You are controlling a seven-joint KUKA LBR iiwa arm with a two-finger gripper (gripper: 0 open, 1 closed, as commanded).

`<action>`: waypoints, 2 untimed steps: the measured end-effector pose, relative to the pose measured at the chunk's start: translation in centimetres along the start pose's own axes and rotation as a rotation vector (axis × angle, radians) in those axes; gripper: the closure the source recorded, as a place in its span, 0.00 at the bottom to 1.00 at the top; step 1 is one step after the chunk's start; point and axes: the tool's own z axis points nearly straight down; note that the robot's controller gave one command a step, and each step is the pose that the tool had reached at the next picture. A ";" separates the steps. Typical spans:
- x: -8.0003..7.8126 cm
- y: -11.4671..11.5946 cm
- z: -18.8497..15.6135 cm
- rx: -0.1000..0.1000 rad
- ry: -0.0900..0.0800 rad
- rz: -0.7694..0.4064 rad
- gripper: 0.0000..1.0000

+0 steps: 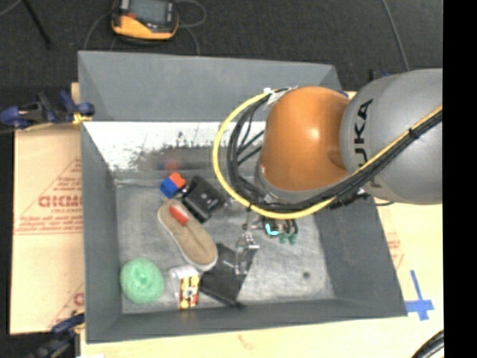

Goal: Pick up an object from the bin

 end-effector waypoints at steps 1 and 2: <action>-0.2 0.0 -0.4 -0.001 -0.008 0.002 0.00; 0.1 0.4 1.2 0.001 -0.015 -0.087 0.00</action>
Offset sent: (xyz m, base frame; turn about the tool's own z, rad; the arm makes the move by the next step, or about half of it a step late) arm -0.0259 0.0306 -0.1183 -0.5652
